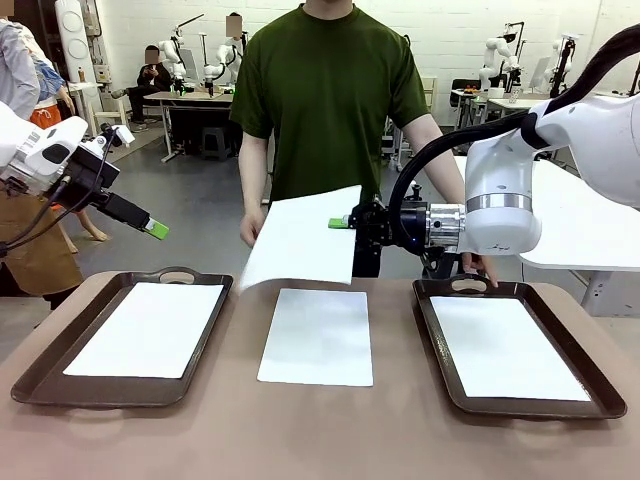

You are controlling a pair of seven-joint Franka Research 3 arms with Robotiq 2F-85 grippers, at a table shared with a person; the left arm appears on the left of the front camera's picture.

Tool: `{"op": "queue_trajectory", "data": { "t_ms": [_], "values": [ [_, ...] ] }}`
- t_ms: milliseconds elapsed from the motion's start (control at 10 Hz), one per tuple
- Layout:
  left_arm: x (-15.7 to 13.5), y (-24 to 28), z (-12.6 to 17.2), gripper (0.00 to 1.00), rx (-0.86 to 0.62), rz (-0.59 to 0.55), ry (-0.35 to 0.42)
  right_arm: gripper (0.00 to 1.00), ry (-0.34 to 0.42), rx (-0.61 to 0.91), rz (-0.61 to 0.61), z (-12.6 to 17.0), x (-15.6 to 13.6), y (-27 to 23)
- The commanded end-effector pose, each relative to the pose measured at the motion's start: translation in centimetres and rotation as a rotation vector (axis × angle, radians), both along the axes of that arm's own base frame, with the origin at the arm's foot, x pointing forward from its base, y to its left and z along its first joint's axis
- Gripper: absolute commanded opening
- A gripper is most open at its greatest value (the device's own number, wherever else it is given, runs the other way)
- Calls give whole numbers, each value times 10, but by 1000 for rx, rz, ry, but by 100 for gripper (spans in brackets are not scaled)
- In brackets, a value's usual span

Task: Sort the A4 documents.
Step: Receive the A4 Paper, then place the A4 Paper in the designated Handle tray.

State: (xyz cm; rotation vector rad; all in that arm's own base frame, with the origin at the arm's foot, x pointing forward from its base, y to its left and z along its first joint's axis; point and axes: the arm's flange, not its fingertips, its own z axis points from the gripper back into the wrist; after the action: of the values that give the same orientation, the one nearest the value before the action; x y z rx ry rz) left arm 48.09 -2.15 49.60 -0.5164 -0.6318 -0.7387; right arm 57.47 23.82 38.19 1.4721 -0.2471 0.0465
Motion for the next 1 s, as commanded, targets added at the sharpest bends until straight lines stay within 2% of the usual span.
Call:
{"op": "queue_trajectory", "data": {
  "t_ms": [0,900],
  "values": [
    [0,0,0,100,5,7,-8,0,17,16,-27,-1,1,-1],
    [0,0,0,100,5,7,-8,0,17,16,-27,-1,1,-1]
  ]
}}
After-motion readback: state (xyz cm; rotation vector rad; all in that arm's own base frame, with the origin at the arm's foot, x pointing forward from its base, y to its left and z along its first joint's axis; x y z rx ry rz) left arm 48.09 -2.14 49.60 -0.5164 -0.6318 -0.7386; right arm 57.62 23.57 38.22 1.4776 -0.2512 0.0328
